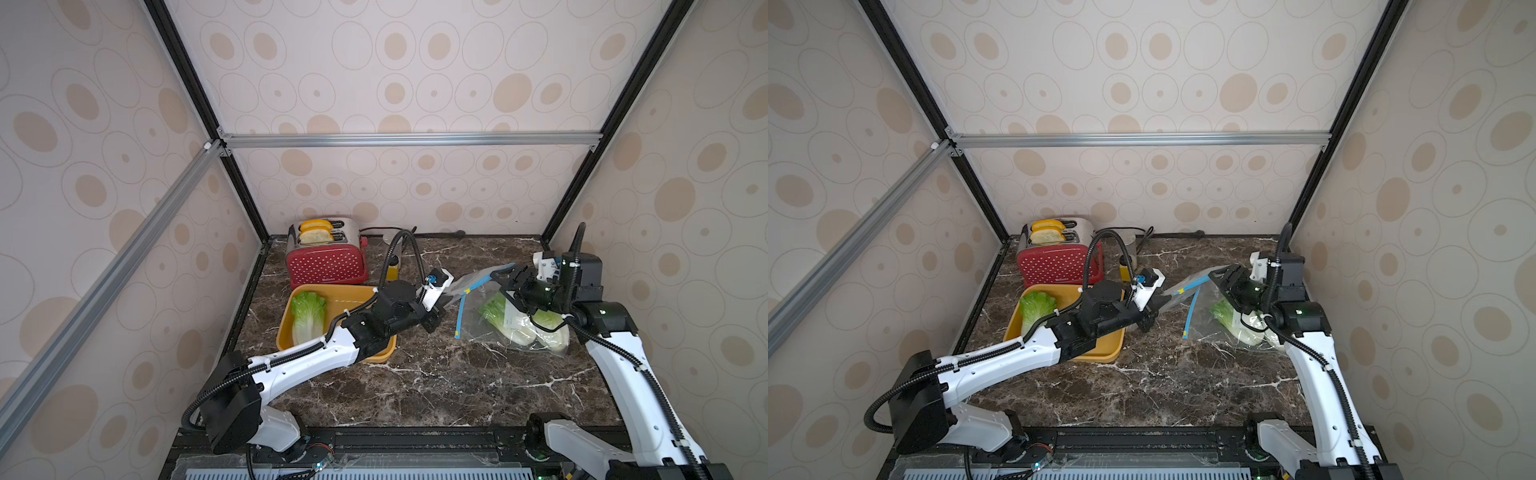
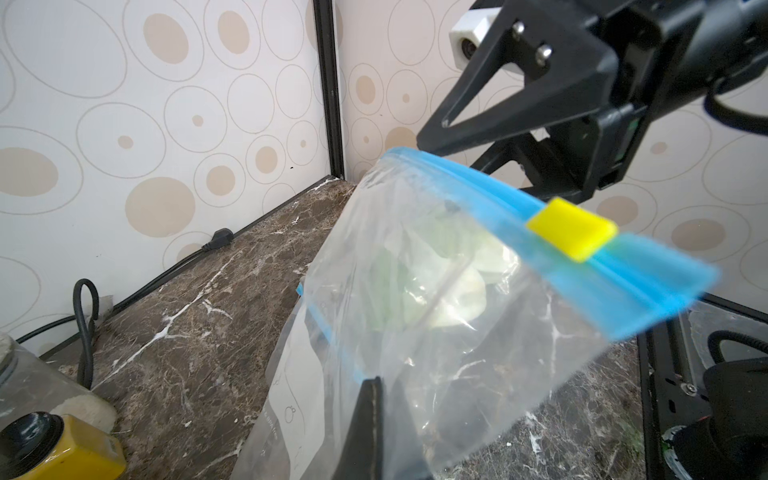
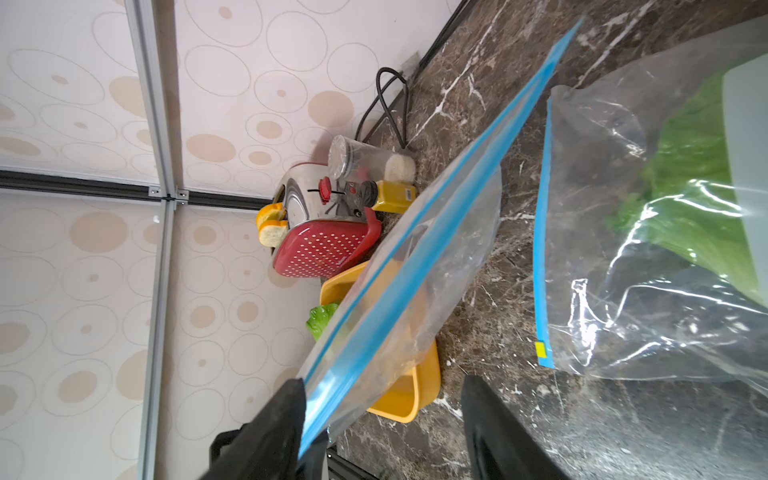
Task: Put the chinese cabbages into a zipper bag and zip it
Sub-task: Open the zipper of the food storage bag.
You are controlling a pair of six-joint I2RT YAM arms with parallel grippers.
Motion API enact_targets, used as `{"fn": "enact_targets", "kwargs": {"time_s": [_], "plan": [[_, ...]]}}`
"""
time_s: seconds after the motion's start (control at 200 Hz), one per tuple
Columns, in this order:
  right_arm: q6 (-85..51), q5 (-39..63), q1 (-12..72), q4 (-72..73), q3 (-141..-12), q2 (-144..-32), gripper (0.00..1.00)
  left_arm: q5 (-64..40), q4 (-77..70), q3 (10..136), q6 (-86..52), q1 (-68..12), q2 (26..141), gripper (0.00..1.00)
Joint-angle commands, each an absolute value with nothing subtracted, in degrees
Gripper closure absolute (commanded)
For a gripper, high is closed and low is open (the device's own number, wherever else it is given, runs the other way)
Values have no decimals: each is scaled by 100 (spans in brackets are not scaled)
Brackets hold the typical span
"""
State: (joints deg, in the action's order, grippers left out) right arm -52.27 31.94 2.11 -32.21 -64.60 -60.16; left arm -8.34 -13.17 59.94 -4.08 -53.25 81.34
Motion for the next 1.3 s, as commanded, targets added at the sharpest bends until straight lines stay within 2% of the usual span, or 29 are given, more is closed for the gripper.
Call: {"fn": "enact_targets", "kwargs": {"time_s": [0.0,0.361,0.471,0.661,0.811,0.901,1.142,1.227,1.297], "plan": [[-5633,3550,183,-2617,-6309,-6110,37,-943,-1415,6082,-411,-5291,7954,100],[-5982,3856,193,-2198,-6197,-6285,43,-1091,-1521,6141,-509,-5300,7911,100],[-5870,3532,190,-2380,-6245,-6145,41,-1123,-1459,6187,-469,-5302,7910,100],[-6181,3970,297,-1981,-6285,-6401,43,-1463,-1453,6248,-313,-5317,7985,100],[-6343,3970,322,-1663,-6292,-6483,50,-1591,-1191,6386,-61,-5400,8045,100],[-6367,4155,346,-1603,-6418,-6622,59,-1576,-861,6518,137,-5458,8108,100],[-6243,4074,385,-1674,-6444,-6645,75,-1496,-435,6530,388,-5469,8103,100],[-6309,4113,387,-1583,-6440,-6675,84,-1559,-396,6506,442,-5467,8086,100],[-6319,4096,396,-1556,-6467,-6678,87,-1511,-396,6478,448,-5467,8064,100]]}}
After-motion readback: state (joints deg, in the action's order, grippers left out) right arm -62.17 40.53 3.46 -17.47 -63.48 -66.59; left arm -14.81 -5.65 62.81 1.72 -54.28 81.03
